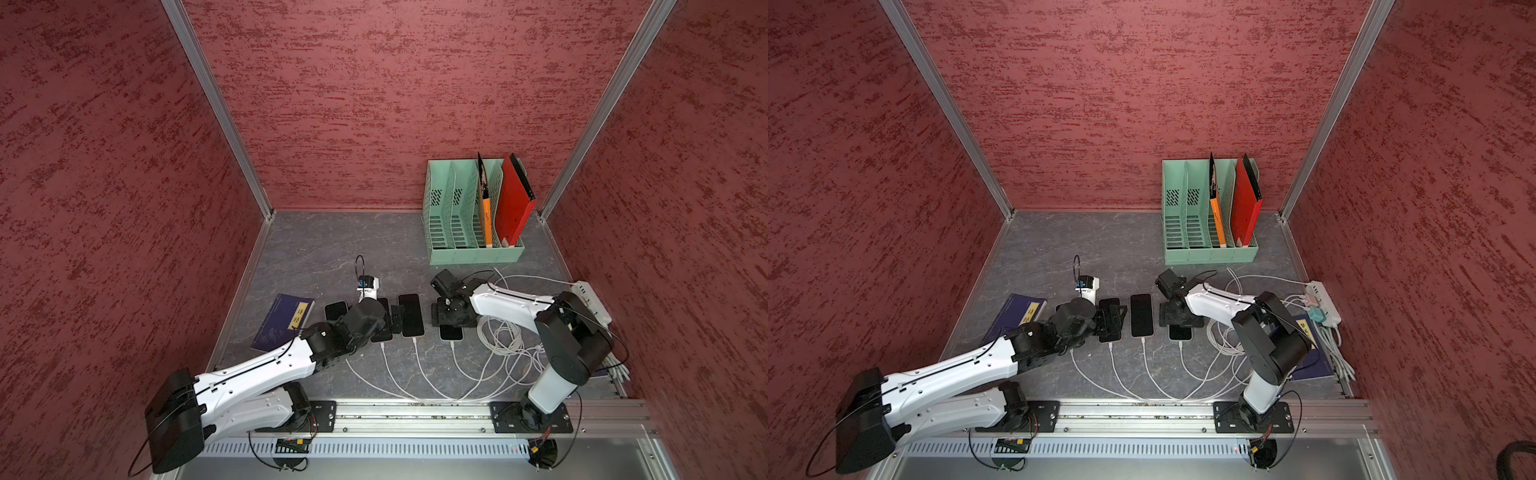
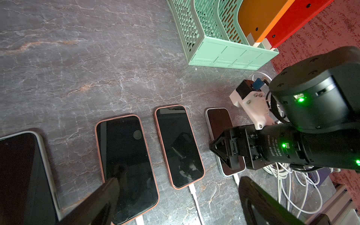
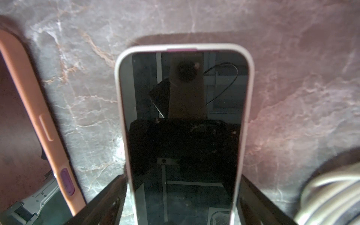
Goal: Unplug the charging cable from the phone
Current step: Pick up the phone at the center of the board.
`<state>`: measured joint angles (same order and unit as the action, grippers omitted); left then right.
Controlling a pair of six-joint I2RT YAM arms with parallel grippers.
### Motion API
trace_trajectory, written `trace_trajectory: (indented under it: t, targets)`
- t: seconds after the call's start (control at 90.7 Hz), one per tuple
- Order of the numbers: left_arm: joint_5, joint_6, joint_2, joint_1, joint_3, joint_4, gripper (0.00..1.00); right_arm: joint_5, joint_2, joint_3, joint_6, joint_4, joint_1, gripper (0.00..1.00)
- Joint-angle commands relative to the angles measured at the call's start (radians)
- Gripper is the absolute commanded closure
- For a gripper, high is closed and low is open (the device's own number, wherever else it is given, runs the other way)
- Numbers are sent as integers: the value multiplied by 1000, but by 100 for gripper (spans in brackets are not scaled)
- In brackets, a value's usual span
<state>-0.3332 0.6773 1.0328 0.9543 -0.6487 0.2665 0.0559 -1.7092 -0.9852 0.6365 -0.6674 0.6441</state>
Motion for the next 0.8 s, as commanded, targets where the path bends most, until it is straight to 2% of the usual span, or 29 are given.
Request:
trace_trajectory:
  t: [0.0,0.253,0.474,0.628,0.793]
  targets:
    - [-19,1,-13,2,13,-10,0,1,-47,-11,20,-31,7,12]
    - [-15,3,-5,2,11,-10,0,0,-83,-22,36,-66,13,11]
    - [3,10,12,1,14,-32,0,-2,-73,-12,49,-59,15,14]
    - [34,21,41,7,25,-80,0,4,-78,-11,49,-54,15,26]
    - [32,-12,92,73,43,-208,0,17,-61,-3,49,-33,13,47]
